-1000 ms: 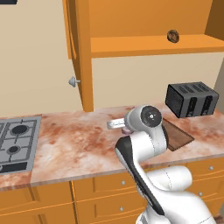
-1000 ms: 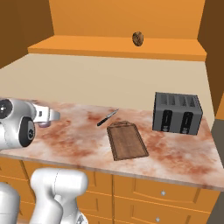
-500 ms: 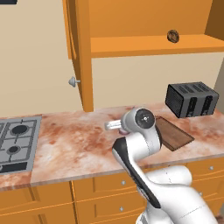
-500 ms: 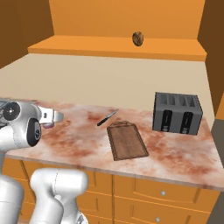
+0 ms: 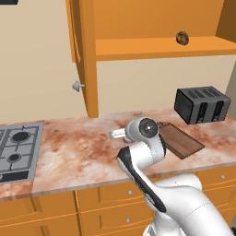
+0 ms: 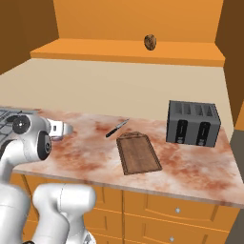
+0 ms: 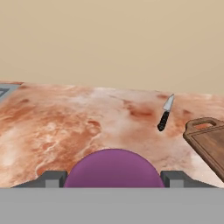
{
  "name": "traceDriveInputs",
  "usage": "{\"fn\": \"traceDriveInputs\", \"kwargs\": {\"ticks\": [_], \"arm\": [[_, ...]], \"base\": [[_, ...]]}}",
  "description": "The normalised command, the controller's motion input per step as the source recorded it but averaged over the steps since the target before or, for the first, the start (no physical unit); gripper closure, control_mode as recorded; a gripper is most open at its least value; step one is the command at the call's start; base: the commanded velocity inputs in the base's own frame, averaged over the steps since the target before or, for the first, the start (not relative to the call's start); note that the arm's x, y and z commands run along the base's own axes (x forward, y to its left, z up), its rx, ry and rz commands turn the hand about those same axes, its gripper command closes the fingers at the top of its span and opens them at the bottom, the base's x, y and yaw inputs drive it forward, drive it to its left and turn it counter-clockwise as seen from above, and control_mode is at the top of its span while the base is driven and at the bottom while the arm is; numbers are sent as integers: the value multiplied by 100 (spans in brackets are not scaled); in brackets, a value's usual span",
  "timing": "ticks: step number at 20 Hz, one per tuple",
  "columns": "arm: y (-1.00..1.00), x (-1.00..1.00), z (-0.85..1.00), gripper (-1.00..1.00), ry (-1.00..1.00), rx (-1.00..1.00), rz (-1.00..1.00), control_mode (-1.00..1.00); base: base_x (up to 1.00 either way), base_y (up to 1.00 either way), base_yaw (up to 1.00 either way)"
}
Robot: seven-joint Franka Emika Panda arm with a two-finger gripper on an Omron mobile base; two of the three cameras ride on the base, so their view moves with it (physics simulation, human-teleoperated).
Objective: Pick the bread, place it on the cutting board, pick the jam, place it on the counter, and close the cabinet.
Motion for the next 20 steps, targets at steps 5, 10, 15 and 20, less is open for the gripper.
{"fn": "traceDriveInputs", "kwargs": {"ticks": [5, 10, 15, 20], "arm": [[0, 15, -22, 100, 0, 0, 1, -100], [0, 5, -19, 100, 0, 0, 1, -100], [0, 0, -14, 100, 0, 0, 1, -100], [0, 0, -14, 100, 1, 0, 0, -100]], "base": [[0, 0, 0], [0, 0, 0], [0, 0, 0], [0, 0, 0]]}}
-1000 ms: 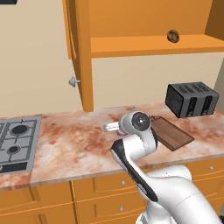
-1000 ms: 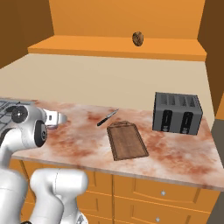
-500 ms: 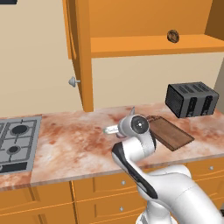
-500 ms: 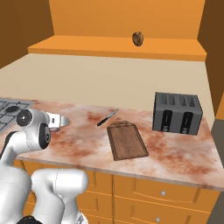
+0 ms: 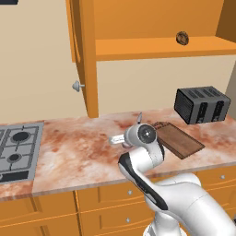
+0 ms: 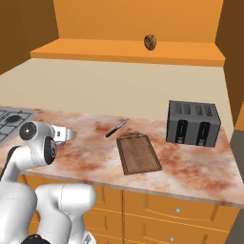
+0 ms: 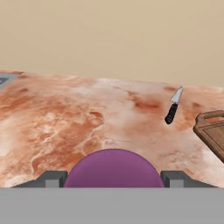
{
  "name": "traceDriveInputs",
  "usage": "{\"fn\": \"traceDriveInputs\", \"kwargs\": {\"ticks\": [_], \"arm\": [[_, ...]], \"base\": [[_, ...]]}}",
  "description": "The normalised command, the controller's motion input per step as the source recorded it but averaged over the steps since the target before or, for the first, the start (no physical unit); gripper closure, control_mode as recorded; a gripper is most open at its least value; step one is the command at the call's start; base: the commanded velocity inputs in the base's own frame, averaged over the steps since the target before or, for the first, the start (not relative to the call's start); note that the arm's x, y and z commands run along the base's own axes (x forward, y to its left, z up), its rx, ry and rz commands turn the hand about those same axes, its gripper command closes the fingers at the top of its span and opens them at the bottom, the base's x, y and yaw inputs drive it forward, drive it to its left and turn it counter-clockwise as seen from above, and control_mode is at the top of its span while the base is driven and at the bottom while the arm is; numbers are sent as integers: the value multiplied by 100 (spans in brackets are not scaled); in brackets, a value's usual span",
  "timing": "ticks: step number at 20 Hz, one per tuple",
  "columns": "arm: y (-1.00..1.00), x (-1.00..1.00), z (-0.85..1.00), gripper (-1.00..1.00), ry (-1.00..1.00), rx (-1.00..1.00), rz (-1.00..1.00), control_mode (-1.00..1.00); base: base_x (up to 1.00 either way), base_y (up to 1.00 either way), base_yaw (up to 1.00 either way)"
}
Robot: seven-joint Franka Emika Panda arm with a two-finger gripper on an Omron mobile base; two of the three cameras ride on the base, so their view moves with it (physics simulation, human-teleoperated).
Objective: Pick the bread, place it on the cutting board, pick the jam, place it on the counter, and close the cabinet.
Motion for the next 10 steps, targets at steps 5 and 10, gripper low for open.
{"fn": "traceDriveInputs", "kwargs": {"ticks": [5, 10], "arm": [[0, 0, -18, 100, 0, 0, 0, -100], [0, 1, -23, 100, 0, 0, 0, -100]], "base": [[0, 0, 0], [0, 0, 0]]}}
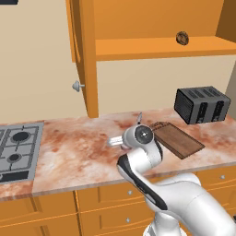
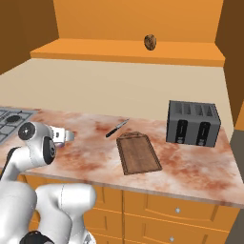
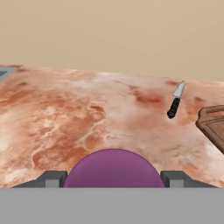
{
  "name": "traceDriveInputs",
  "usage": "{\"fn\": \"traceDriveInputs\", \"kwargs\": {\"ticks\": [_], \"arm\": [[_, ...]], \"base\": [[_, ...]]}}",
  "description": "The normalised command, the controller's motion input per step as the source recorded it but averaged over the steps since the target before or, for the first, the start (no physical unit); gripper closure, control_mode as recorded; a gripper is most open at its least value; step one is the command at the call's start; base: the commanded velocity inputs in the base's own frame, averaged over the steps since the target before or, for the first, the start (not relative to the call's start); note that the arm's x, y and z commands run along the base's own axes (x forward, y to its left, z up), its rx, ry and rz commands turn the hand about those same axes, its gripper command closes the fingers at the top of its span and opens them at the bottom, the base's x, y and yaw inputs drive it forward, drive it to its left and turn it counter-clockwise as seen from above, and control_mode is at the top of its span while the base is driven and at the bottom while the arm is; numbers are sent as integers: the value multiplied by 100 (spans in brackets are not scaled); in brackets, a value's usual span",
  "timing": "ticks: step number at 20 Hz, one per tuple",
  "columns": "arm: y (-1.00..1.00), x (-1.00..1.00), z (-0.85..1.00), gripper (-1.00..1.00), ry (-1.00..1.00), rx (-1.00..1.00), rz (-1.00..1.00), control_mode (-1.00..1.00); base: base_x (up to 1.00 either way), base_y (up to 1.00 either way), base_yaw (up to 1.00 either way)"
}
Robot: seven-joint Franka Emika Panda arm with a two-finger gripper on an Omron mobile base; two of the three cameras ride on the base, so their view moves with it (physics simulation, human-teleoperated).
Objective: Pick the bread, place it on the cutting board, pick the jam, place it on the counter, and close the cabinet.
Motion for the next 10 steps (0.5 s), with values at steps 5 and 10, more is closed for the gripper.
{"fn": "traceDriveInputs", "kwargs": {"ticks": [5, 10], "arm": [[0, 10, -26, 100, 0, 0, 0, -100], [0, 11, -34, 100, 0, 0, 0, -100]], "base": [[0, 0, 0], [0, 0, 0]]}}
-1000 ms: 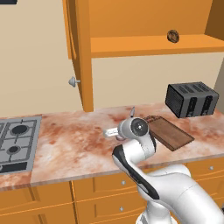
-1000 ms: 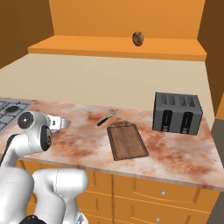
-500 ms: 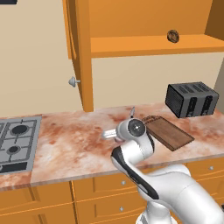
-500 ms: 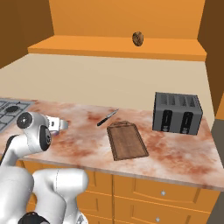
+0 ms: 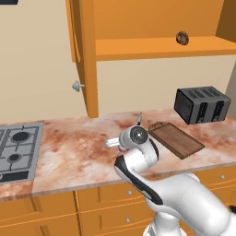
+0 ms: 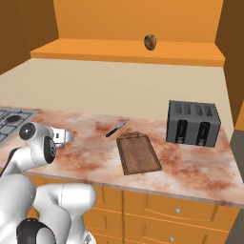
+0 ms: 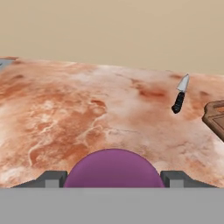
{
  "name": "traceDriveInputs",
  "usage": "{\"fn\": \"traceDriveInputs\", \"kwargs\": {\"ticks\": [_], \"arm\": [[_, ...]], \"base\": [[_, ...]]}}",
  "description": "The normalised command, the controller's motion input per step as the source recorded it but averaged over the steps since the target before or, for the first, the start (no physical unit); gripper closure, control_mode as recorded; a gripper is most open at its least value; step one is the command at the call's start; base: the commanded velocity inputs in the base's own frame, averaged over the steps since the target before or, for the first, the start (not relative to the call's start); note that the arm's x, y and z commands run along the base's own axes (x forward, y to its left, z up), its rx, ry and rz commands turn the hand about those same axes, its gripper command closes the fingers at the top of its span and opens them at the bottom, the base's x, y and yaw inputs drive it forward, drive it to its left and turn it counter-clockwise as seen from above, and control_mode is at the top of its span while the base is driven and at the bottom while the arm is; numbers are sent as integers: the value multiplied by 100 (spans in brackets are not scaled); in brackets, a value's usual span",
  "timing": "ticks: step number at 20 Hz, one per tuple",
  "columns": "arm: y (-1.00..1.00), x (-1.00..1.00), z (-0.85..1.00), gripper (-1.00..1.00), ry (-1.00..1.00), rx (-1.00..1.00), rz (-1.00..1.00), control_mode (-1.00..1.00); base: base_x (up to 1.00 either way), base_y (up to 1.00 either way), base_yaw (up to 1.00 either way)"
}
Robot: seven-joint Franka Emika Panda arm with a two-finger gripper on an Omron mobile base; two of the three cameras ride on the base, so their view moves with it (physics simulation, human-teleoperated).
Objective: Pick the bread, place it on the cutting board, pick the jam, place it on the counter, and close the cabinet.
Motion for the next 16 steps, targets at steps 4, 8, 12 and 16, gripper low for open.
{"fn": "traceDriveInputs", "kwargs": {"ticks": [4, 8, 12, 16], "arm": [[0, 10, -35, 100, 0, 0, 0, -100], [0, 19, -35, 100, 0, 0, 0, -100], [0, 24, -30, 100, 0, 0, 0, -100], [0, 22, -27, 100, 0, 0, 0, -100]], "base": [[0, 0, 0], [0, 0, 0], [0, 0, 0], [0, 0, 0]]}}
